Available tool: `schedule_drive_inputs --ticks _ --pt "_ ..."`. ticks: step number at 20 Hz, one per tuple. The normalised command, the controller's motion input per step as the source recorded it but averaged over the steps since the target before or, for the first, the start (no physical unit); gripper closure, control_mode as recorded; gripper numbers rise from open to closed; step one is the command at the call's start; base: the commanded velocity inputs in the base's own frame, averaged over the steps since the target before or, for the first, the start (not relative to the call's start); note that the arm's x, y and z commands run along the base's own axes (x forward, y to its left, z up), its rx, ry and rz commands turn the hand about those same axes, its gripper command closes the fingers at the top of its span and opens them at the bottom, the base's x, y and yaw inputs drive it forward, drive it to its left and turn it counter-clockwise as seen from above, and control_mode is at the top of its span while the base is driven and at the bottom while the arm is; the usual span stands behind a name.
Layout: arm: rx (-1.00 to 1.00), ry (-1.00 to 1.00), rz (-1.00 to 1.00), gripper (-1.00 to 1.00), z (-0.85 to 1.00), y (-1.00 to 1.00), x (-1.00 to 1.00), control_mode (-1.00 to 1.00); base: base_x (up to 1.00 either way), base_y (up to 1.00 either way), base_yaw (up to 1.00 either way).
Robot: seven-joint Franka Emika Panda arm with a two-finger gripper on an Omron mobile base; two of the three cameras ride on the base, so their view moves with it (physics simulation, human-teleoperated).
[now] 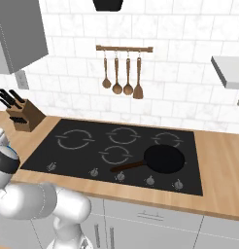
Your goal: Pick the kettle from the counter and place it on a stove burner. Then turn the burner on.
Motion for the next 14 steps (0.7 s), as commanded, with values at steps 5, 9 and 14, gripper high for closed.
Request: schedule_drive_inputs --ticks 5,9,14 --pt "0.00 0.00 -0.04 -1.00 -0.14 0.12 0.23 -1.00 0.00 0.00 0.00" --pt "0.00 0.00 -0.04 1.00 -0.08 0.16 0.09 -1.00 0.00 0.00 0.00" --pt "0.00 0.00 -0.03 1.00 -0.01 0.03 0.00 -1.00 0.00 0.00 0.00"
